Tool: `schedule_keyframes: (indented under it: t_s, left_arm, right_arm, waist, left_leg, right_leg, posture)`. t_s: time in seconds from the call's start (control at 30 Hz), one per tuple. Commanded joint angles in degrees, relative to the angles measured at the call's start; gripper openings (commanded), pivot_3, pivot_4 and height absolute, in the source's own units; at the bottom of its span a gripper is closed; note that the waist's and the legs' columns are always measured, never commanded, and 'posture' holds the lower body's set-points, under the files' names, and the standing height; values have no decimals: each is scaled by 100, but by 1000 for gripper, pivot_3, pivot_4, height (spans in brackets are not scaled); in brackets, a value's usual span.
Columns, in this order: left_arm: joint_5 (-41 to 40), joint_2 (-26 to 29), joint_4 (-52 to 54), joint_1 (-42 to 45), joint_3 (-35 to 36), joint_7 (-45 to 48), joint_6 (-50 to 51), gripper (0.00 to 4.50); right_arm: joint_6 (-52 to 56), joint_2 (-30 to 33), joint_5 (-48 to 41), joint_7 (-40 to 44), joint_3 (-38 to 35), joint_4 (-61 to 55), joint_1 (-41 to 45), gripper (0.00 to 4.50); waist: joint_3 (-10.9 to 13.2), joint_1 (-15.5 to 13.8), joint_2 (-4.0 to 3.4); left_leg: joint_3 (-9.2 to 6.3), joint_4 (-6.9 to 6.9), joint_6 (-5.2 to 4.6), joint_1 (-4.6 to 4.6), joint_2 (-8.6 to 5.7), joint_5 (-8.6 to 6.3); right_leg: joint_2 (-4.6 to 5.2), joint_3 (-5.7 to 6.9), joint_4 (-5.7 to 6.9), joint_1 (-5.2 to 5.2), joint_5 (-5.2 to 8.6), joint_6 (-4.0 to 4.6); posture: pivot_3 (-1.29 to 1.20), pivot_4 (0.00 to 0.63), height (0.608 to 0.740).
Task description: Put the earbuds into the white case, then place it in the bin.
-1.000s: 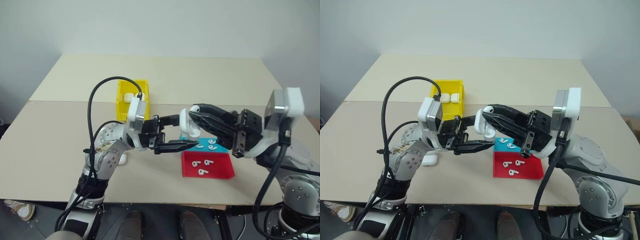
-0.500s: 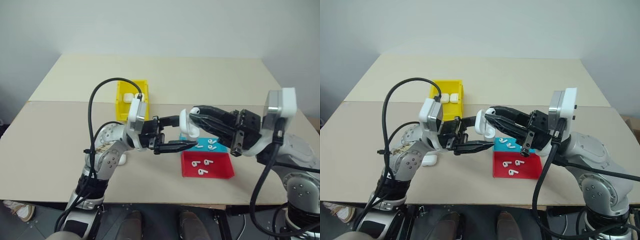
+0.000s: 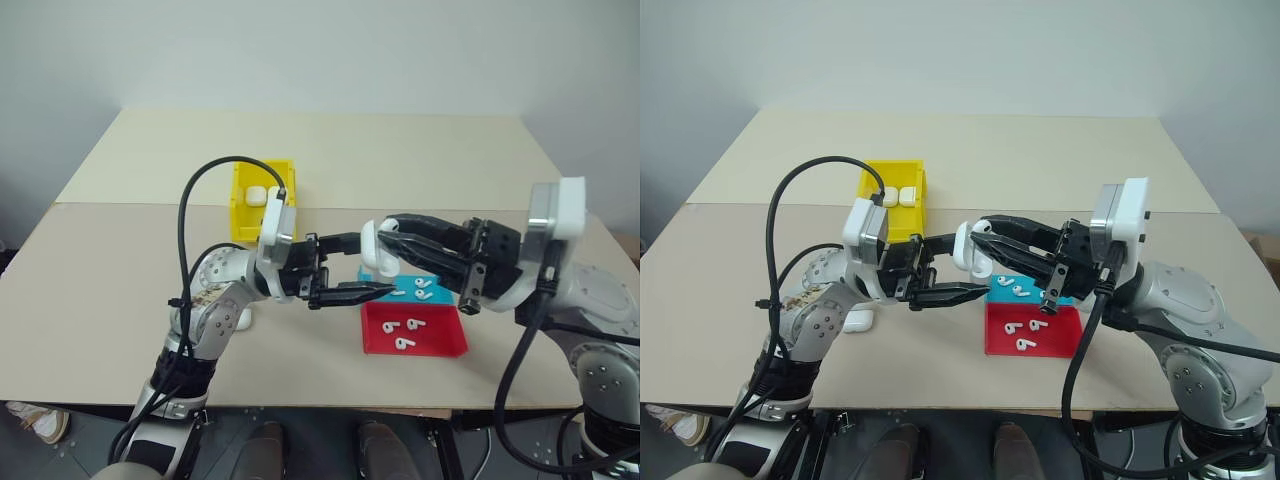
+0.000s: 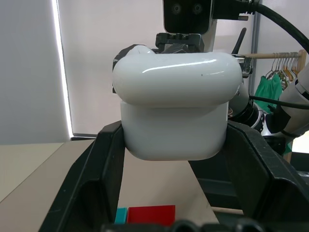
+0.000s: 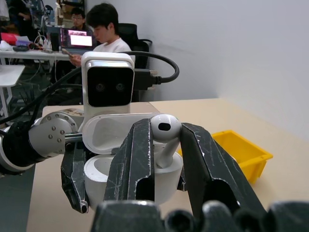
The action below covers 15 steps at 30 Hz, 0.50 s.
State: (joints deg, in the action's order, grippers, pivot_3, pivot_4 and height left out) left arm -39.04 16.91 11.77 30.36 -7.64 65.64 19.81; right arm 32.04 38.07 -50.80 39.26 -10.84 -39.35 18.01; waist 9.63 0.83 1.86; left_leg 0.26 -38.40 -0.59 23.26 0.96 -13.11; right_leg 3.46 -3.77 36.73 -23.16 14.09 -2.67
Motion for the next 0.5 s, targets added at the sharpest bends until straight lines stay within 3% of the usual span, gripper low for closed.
schedule_keyframes:
  t_s: [0.03, 0.3, 0.5]
  left_arm:
    - [-132, -73, 226, 94, 137, -3, -165, 2763]
    - [-119, -82, 249, 78, 149, -36, -171, 2763]
    - [-102, -91, 213, 80, 171, -50, -185, 2763]
  right_arm:
    - [37, 108, 67, 53, 125, -34, -50, 1932]
    - [-31, 174, 13, 149, 68, -66, -101, 4466]
    - [-80, 169, -171, 146, -195, 14, -100, 4466]
  waist:
    - [0, -2, 0]
    - [0, 0, 0]
    - [0, -2, 0]
  left_leg:
    - [0, 0, 0, 0, 0, 0]
    - [0, 0, 0, 1, 0, 0]
    - [0, 0, 0, 1, 0, 0]
  right_leg:
    - [0, 0, 0, 0, 0, 0]
    - [0, 0, -2, 0, 0, 0]
    - [0, 0, -2, 0, 0, 0]
  posture:
    - [0, 150, 740]
    - [0, 150, 740]
    - [0, 150, 740]
